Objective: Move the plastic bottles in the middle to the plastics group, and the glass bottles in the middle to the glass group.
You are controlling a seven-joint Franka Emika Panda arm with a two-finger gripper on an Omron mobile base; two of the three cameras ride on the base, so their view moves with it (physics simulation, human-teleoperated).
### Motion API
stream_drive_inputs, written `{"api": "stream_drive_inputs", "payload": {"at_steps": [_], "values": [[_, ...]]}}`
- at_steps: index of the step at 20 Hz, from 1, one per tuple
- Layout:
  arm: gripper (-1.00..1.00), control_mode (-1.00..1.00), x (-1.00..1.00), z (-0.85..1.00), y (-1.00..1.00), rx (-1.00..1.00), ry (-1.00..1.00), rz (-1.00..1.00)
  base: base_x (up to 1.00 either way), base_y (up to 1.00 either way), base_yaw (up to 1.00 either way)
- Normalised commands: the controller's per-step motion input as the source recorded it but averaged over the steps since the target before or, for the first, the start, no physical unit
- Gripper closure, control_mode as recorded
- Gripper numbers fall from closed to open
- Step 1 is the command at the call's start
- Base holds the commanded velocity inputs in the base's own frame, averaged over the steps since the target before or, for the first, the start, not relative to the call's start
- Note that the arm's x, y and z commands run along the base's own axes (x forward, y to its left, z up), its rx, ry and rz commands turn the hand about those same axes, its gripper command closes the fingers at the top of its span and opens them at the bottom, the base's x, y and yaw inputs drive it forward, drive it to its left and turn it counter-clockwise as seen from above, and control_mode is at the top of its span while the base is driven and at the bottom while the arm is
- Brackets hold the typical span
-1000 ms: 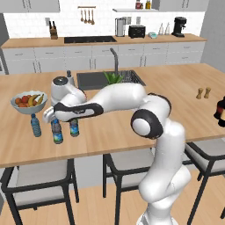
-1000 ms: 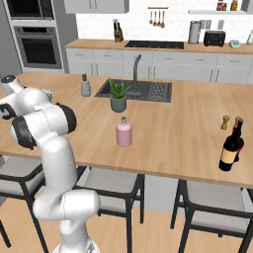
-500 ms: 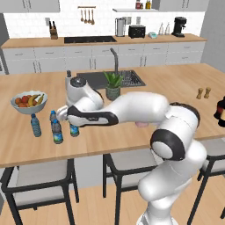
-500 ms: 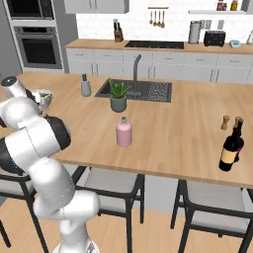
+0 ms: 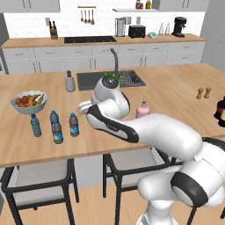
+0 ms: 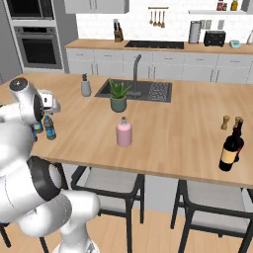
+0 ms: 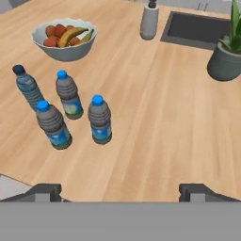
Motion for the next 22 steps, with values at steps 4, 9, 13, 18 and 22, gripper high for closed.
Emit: {"api": "stream_drive_inputs", "payload": {"at_steps": [4,9,13,18,22], "values": [[-1.0,-1.0,-0.06,0.59,-1.0,0.1,0.0,-0.16,0.0,0.0,0.0],[-1.0,-1.0,0.0,0.19,-1.0,0.02,0.03,-0.15,0.0,0.0,0.0],[-1.0,-1.0,0.0,0.0,-1.0,-0.02,0.11,-0.15,0.0,0.0,0.0],[-1.0,-1.0,0.1,0.0,-1.0,-0.07,0.17,-0.16,0.0,0.0,0.0],[-1.0,-1.0,0.31,-0.02,-1.0,-0.06,0.19,-0.15,0.0,0.0,0.0]]}}
